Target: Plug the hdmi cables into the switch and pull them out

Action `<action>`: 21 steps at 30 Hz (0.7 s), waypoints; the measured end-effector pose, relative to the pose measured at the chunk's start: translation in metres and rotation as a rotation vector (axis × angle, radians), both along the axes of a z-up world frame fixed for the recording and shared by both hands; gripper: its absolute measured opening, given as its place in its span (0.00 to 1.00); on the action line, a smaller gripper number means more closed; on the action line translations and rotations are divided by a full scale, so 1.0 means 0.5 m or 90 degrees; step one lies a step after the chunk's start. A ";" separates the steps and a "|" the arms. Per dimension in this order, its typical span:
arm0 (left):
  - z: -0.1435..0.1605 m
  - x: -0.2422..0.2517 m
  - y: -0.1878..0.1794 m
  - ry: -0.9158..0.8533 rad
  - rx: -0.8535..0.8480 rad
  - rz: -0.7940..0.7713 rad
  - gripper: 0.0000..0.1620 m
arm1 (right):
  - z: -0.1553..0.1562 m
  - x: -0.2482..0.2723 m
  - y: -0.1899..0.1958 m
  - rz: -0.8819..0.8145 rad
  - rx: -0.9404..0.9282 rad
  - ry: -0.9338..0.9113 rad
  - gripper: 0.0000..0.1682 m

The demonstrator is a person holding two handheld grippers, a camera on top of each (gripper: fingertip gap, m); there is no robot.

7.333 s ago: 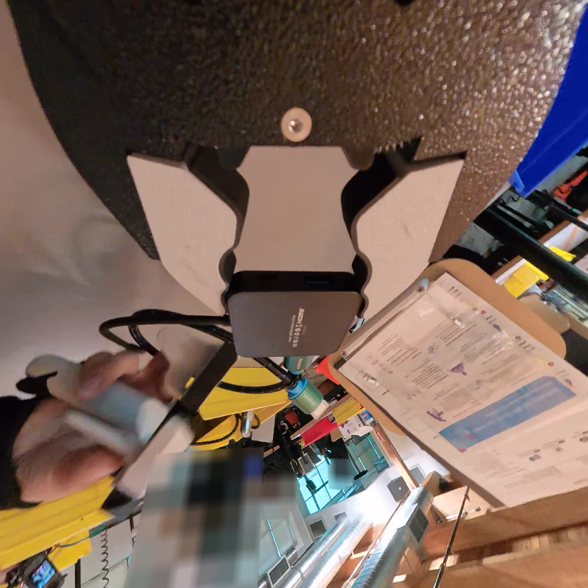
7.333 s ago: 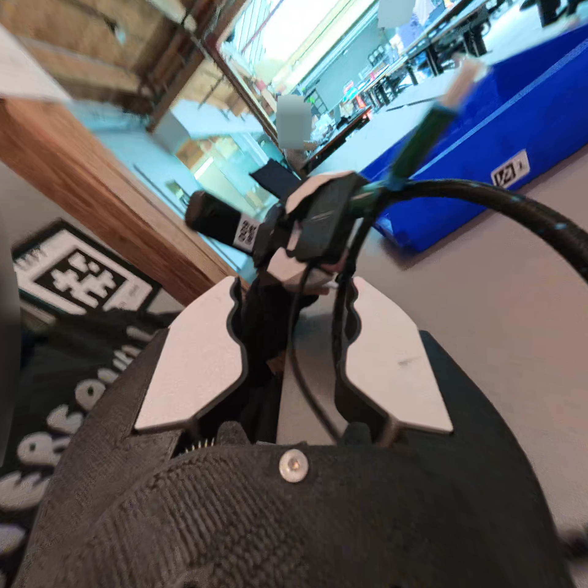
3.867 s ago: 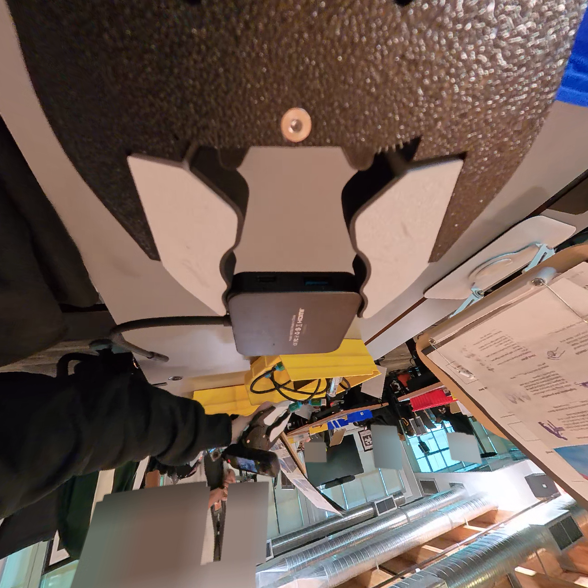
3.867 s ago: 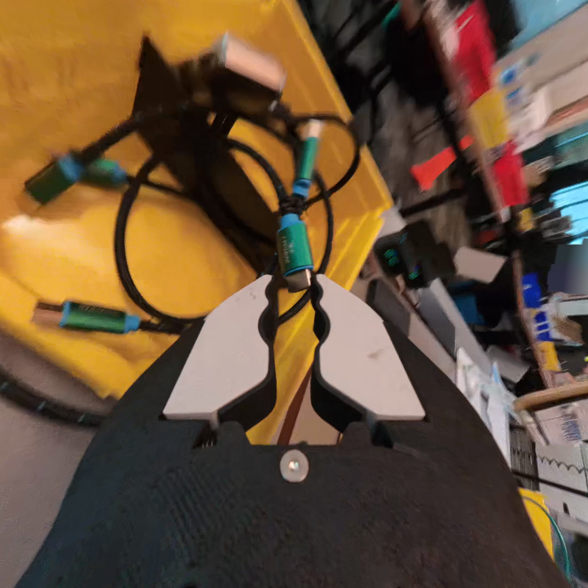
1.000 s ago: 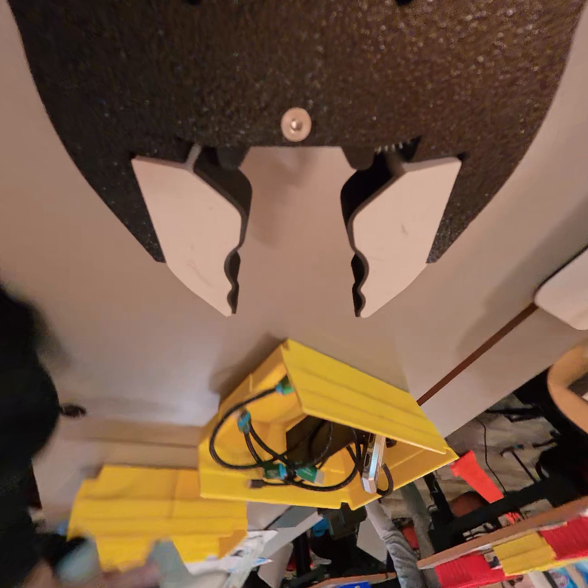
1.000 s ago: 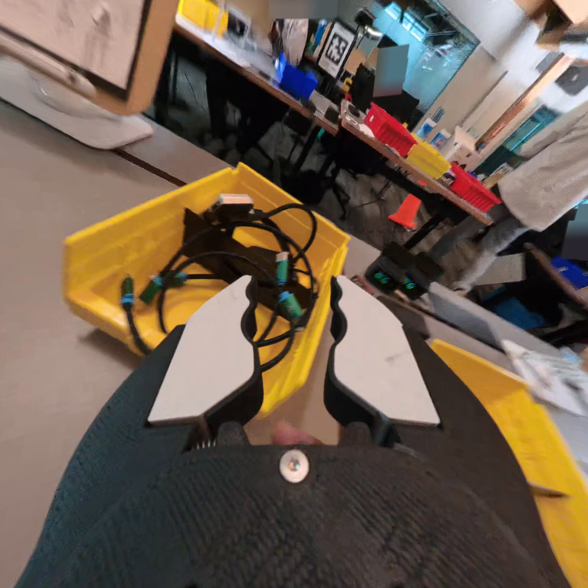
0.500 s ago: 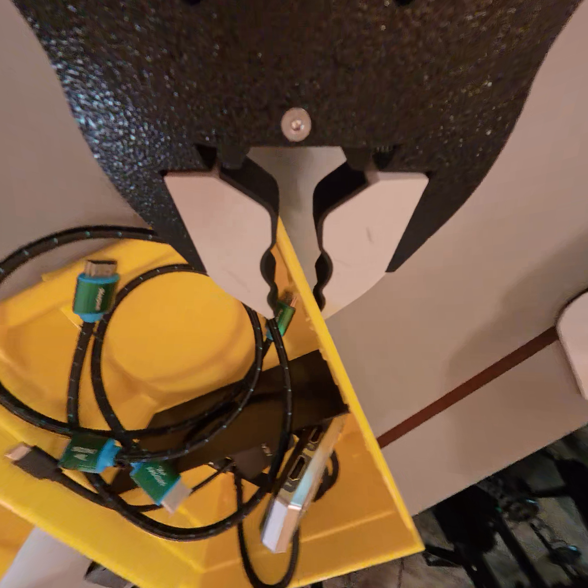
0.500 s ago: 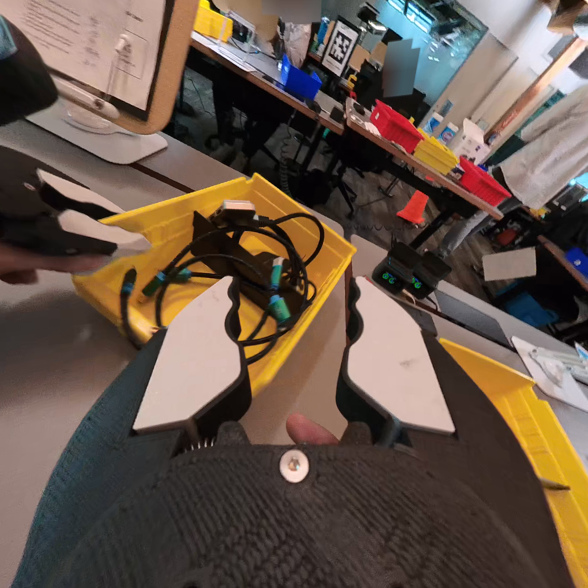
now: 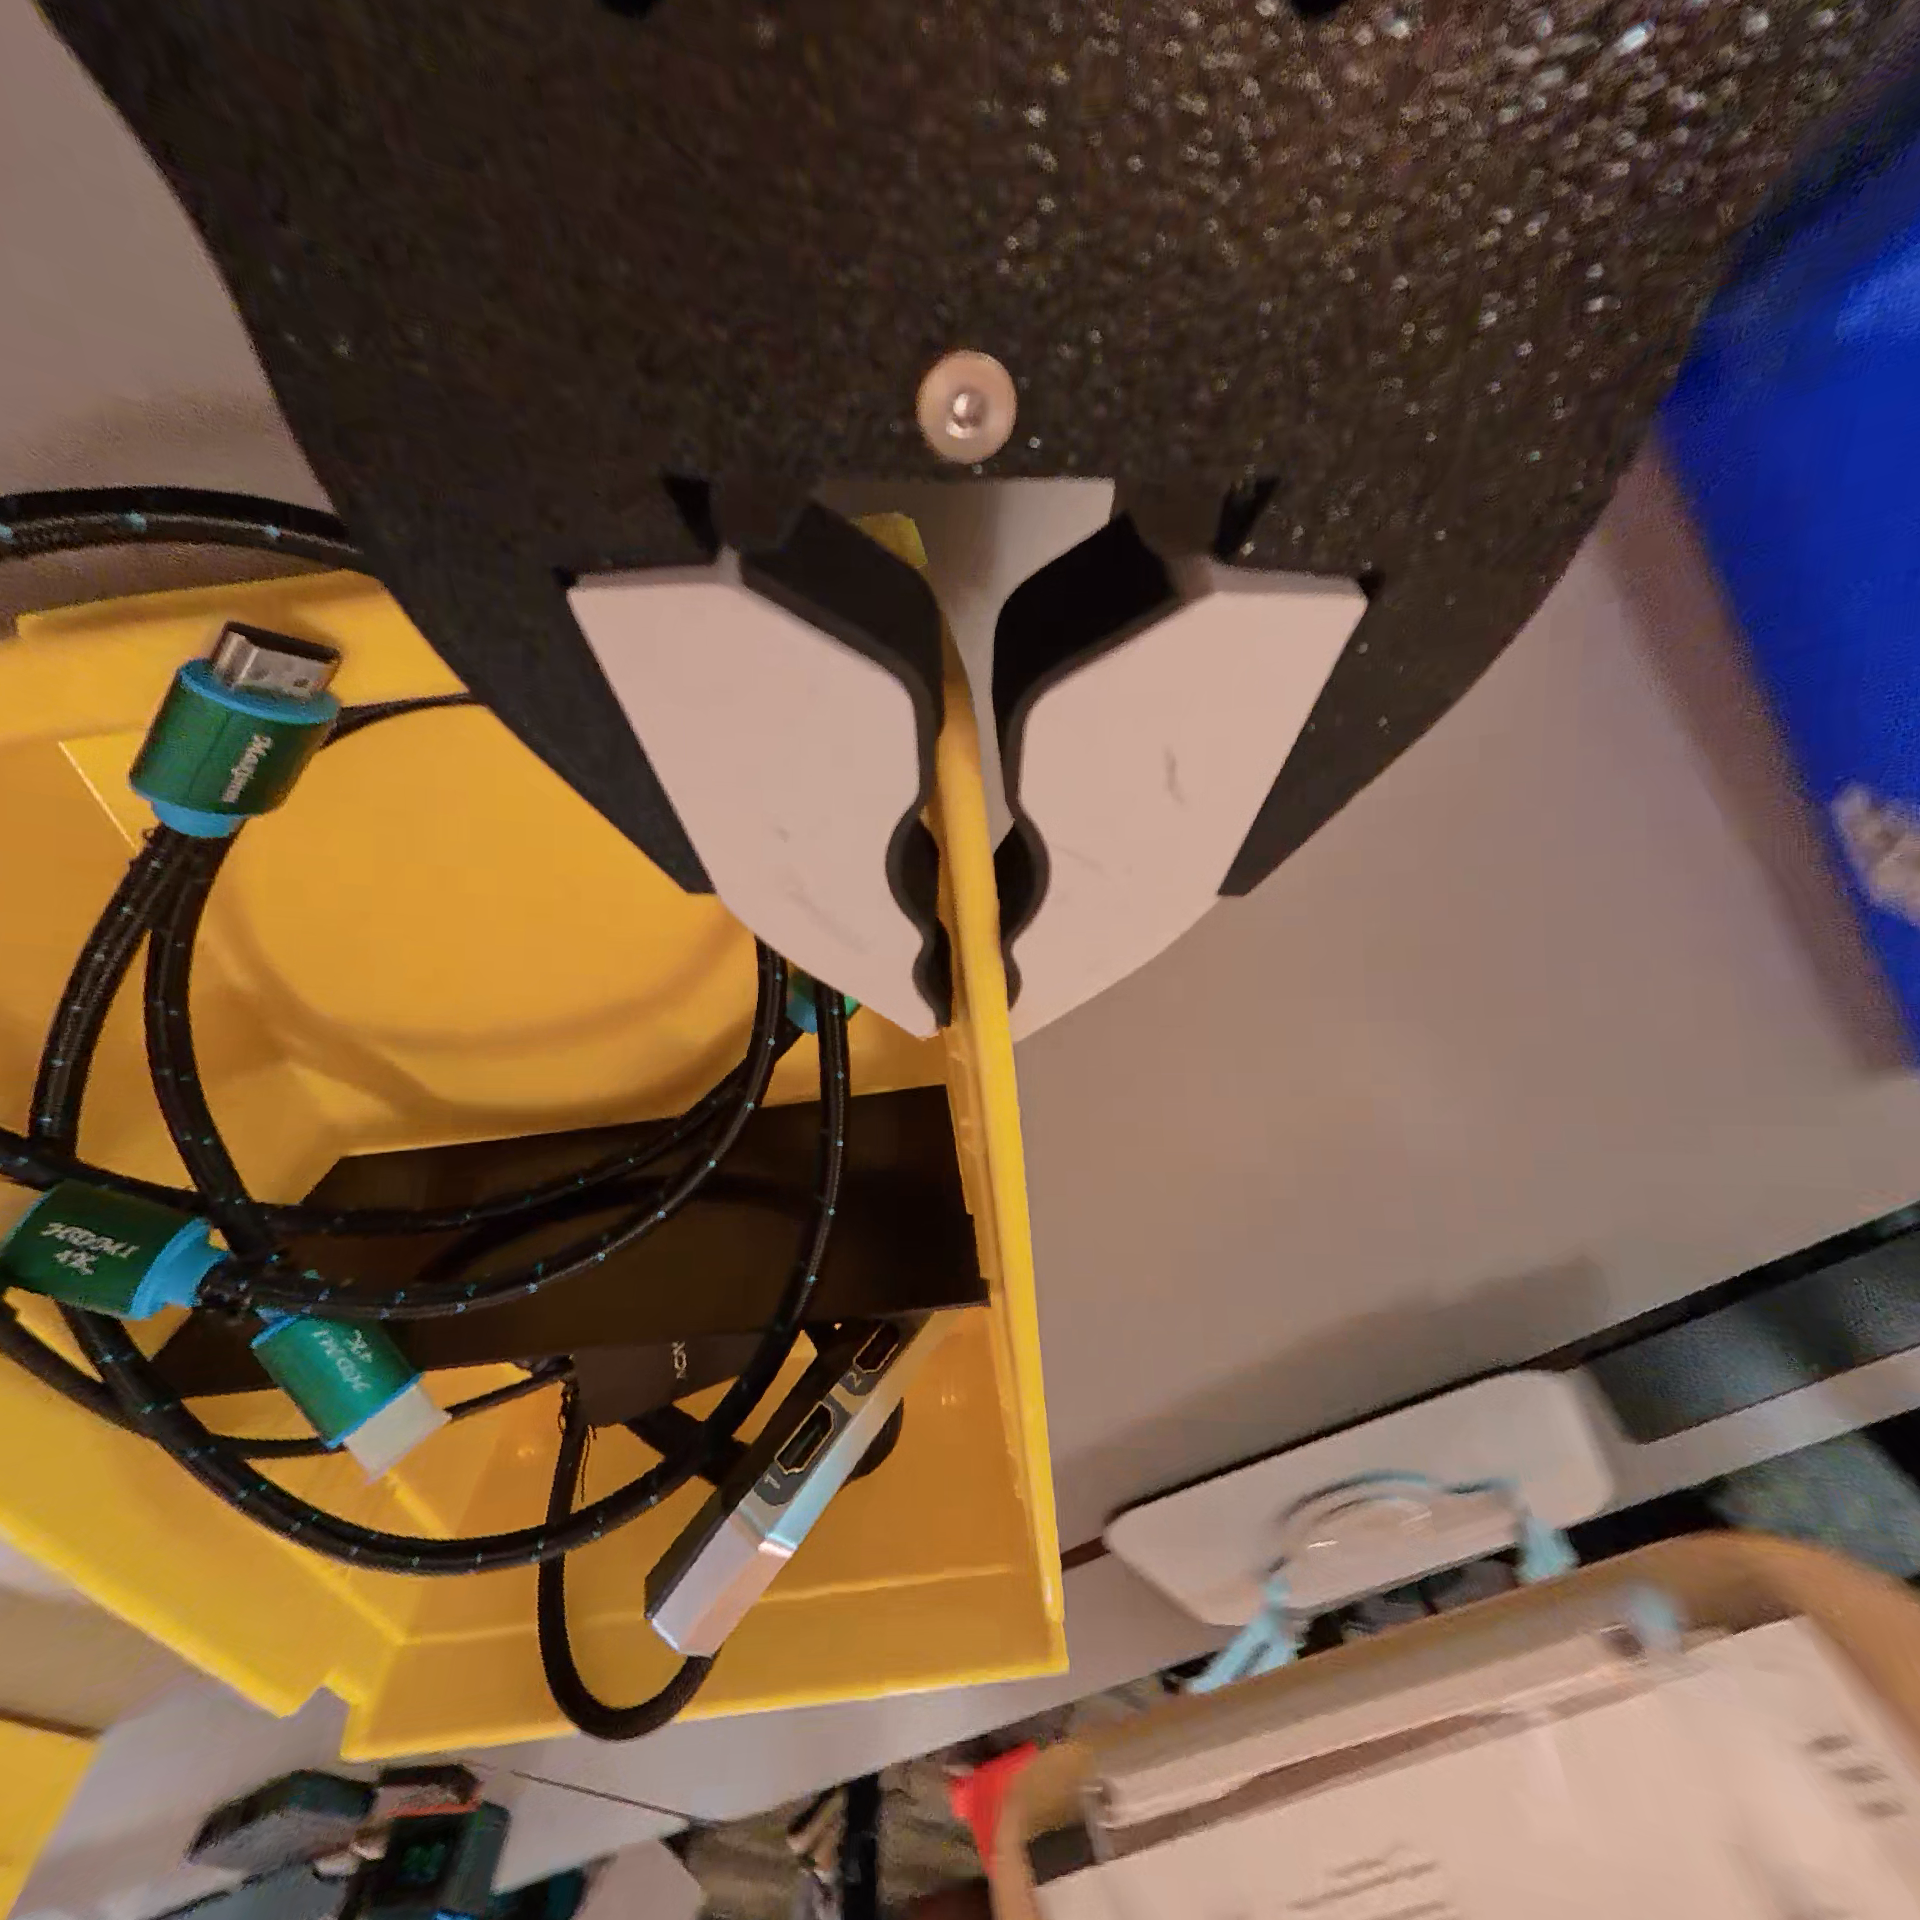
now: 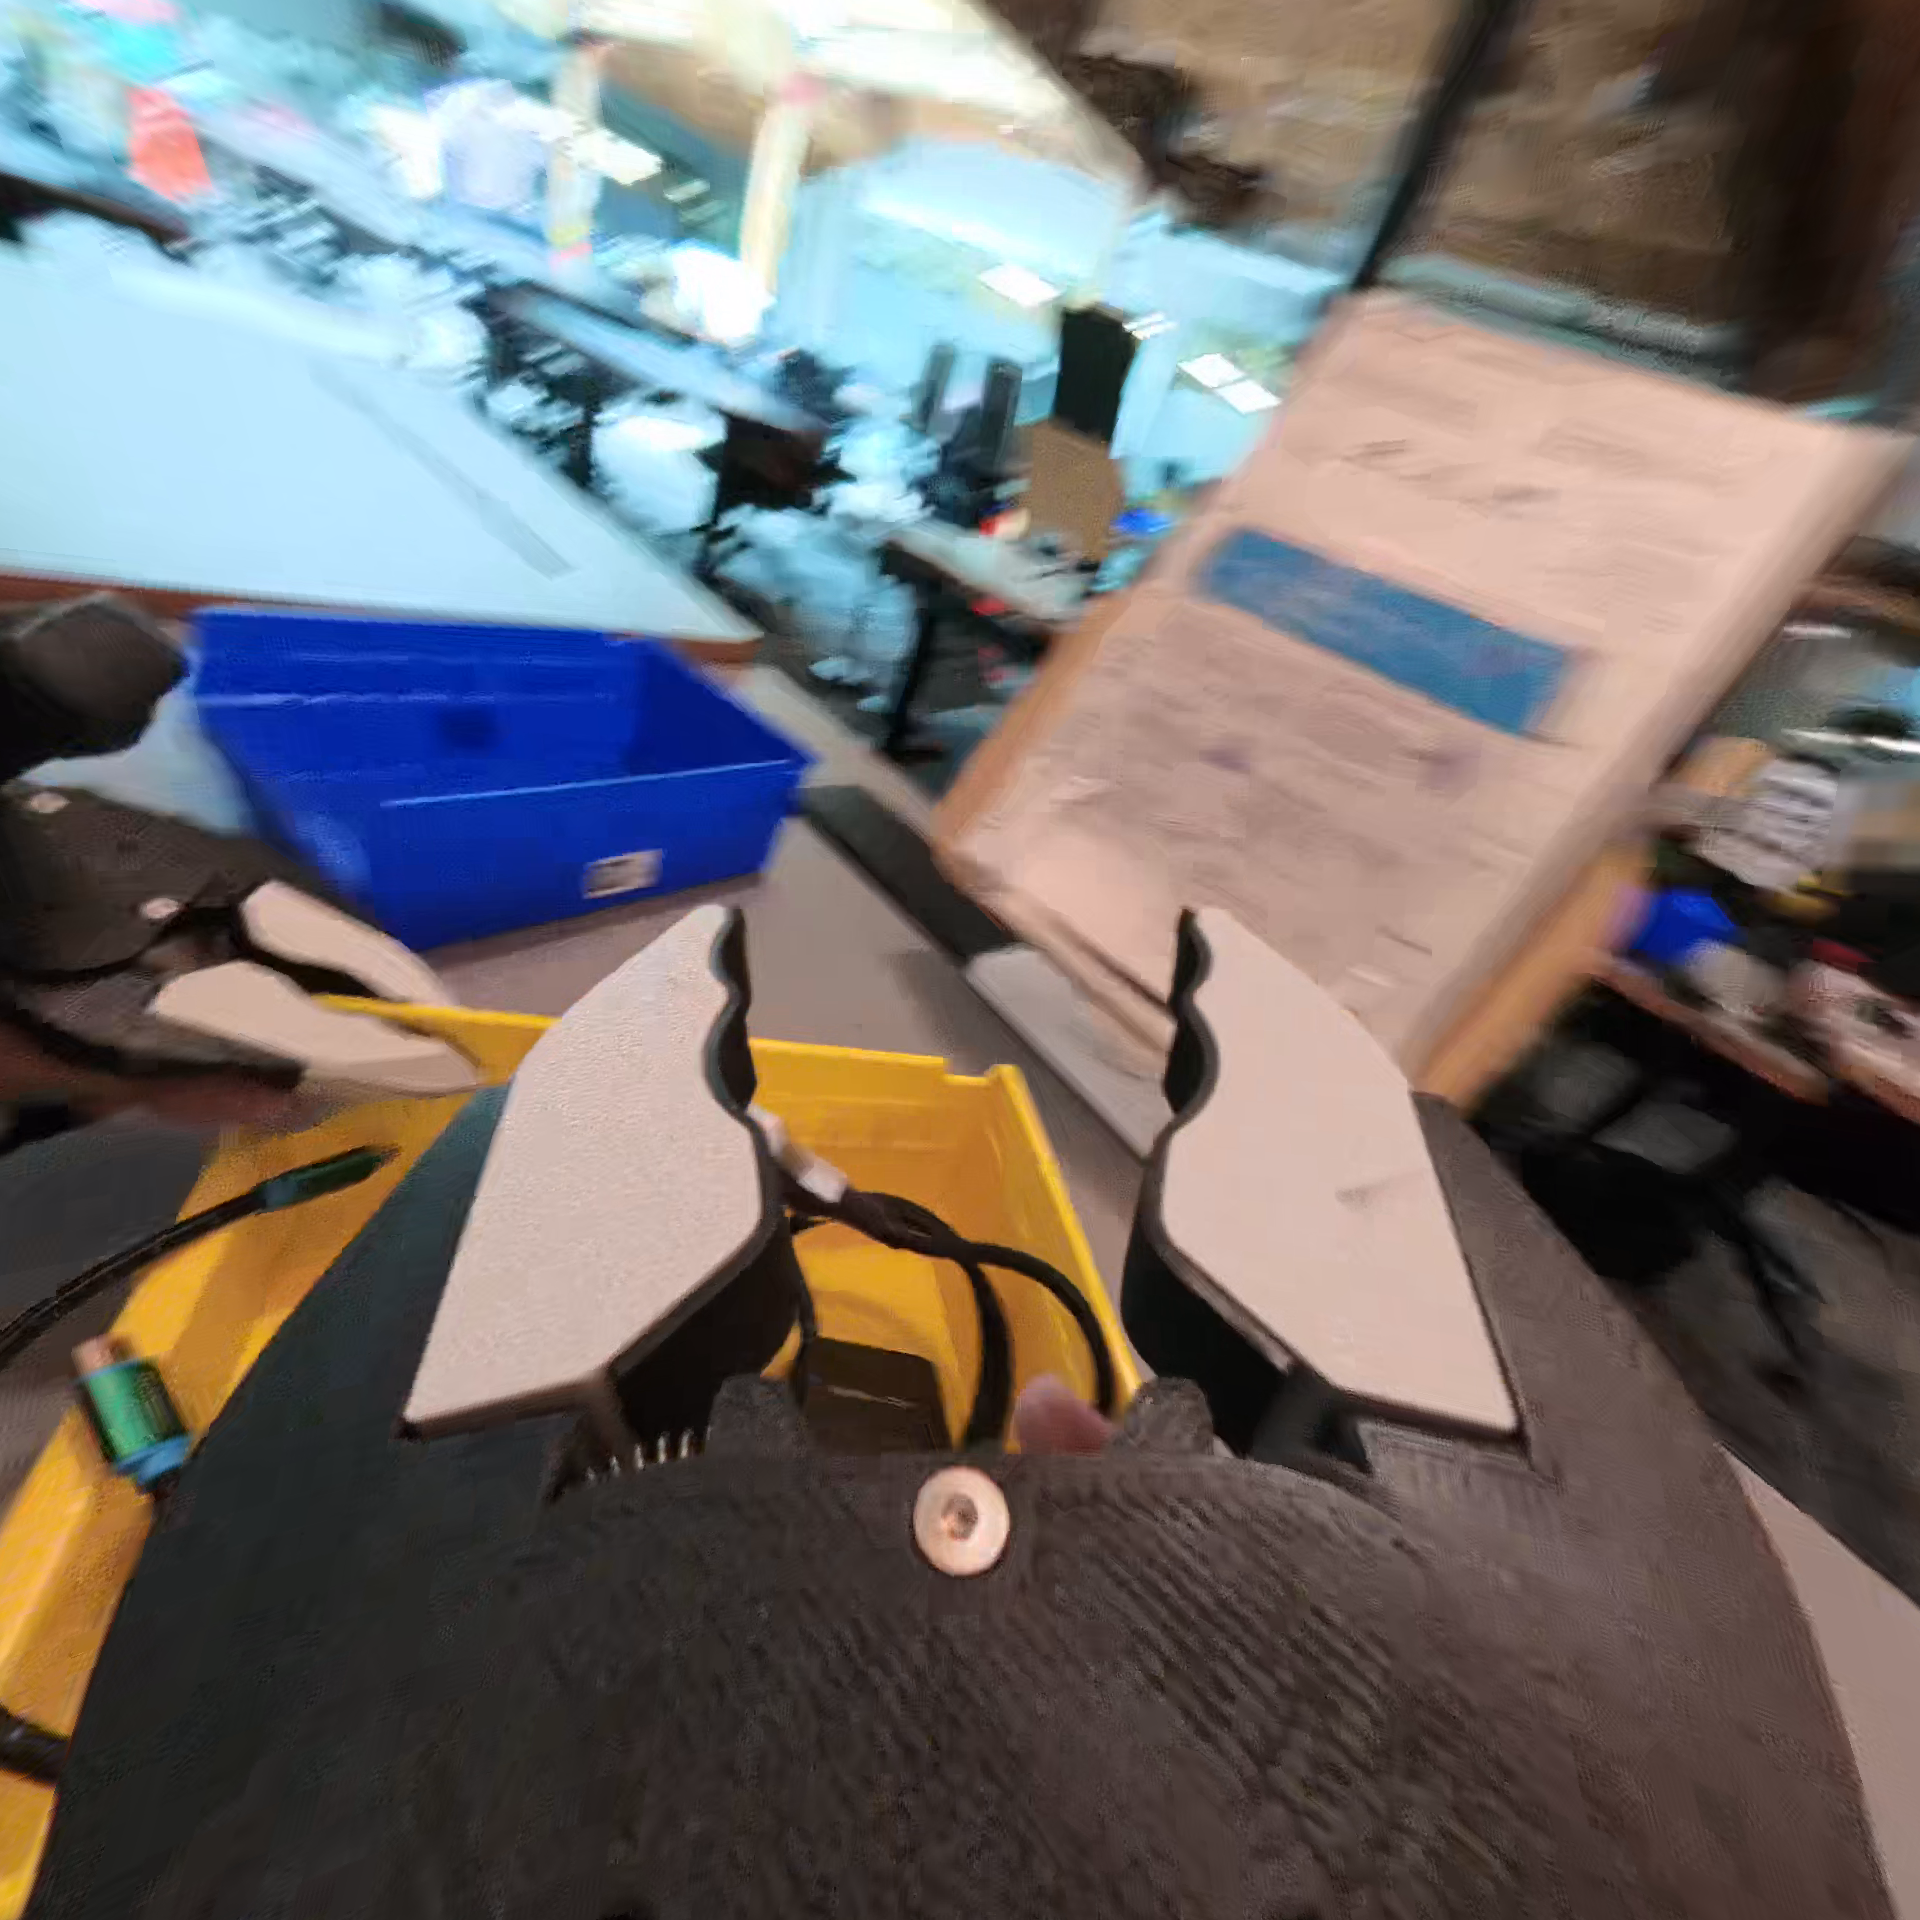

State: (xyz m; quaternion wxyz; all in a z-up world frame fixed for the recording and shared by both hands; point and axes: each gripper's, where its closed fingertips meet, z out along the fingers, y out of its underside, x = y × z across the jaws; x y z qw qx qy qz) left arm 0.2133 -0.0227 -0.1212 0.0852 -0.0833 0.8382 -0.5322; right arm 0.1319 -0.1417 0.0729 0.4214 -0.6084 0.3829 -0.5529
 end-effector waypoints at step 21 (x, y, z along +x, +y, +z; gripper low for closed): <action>0.016 0.093 0.168 -0.026 -0.133 0.099 0.02 | -0.463 0.698 0.344 -0.130 0.221 0.563 0.22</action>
